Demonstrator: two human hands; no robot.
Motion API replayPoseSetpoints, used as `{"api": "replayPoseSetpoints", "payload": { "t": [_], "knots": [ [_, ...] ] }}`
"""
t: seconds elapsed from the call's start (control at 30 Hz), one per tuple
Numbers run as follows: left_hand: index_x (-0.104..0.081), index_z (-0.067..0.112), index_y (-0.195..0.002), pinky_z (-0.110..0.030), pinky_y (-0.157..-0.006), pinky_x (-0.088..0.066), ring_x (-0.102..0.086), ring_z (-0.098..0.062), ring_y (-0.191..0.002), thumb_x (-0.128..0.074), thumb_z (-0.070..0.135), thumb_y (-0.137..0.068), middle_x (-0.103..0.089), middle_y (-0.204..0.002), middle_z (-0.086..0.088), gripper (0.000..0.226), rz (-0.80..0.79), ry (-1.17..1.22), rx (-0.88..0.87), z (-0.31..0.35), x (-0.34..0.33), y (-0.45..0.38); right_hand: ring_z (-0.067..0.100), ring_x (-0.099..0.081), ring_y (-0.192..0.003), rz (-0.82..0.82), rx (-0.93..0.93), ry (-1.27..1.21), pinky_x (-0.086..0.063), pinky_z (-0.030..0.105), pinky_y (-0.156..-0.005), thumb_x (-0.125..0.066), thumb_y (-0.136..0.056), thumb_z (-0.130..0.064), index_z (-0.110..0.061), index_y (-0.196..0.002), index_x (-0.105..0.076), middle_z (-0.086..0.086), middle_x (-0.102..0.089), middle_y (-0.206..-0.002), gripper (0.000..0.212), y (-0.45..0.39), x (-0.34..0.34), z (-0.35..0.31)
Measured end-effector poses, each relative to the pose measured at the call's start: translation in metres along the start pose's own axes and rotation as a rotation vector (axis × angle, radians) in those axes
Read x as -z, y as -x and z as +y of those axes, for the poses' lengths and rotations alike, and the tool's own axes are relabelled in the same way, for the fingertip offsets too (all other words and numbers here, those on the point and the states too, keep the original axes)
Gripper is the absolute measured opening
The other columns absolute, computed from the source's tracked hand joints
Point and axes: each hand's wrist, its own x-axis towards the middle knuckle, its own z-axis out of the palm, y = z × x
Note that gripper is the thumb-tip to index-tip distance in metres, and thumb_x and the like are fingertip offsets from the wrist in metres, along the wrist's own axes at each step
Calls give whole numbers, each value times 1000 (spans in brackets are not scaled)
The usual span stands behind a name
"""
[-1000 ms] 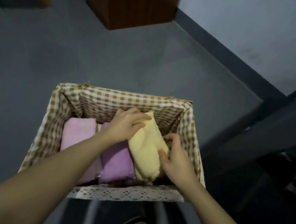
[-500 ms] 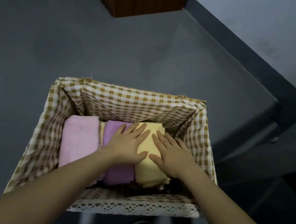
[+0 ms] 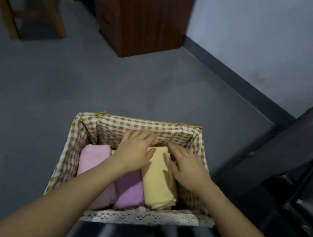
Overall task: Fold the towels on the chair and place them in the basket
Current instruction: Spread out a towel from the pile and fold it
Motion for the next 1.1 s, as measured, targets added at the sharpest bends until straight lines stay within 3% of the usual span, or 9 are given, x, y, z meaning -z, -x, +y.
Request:
{"api": "replayPoseSetpoints", "payload": {
  "t": [0.2,0.33,0.43,0.7,0.93,1.1],
  "knots": [
    [-42,20,-141,-30,-103,-20,-37,-15,-133,-43,34,-98,-41,-145,3,44,250,69,-129,59,102,4,24,-42,-132,418,16,22,-34,35,-103,-44,-101,-27,-15,-145,-39,3,-46,-146,46,54,109,-4],
    [-47,20,-138,-28,-101,-21,-42,-15,-129,-44,30,-100,-47,-141,4,39,383,123,-275,125,157,7,32,-61,-94,754,-26,44,-47,43,-78,-52,-93,-18,-9,-114,-63,8,-65,-106,25,113,162,15],
    [-49,20,-136,-29,-101,-23,-46,-17,-125,-44,29,-99,-51,-137,4,38,409,145,-409,187,180,7,31,-60,-84,837,-120,62,-49,42,-70,-50,-90,-21,-11,-106,-66,5,-64,-96,25,167,186,44],
    [-50,19,-135,-30,-103,-24,-46,-16,-125,-45,28,-99,-52,-136,4,38,260,227,-790,386,163,5,26,-57,-98,988,-575,78,-42,37,-82,-53,-96,-17,-10,-120,-62,3,-64,-110,27,339,202,153],
    [-52,19,-134,-29,-106,-23,-46,-15,-125,-43,28,-99,-51,-137,5,37,95,334,-1030,564,115,29,30,-60,-102,1089,-925,84,-47,42,-83,-56,-92,-13,-7,-112,-65,8,-67,-107,23,479,184,242],
    [-54,19,-131,-30,-102,-23,-46,-18,-122,-43,28,-99,-52,-135,3,35,-9,343,-1143,676,76,47,32,-60,-94,1162,-1117,56,-47,41,-73,-55,-90,-11,-8,-100,-67,11,-68,-99,15,559,172,305]
  ]
}}
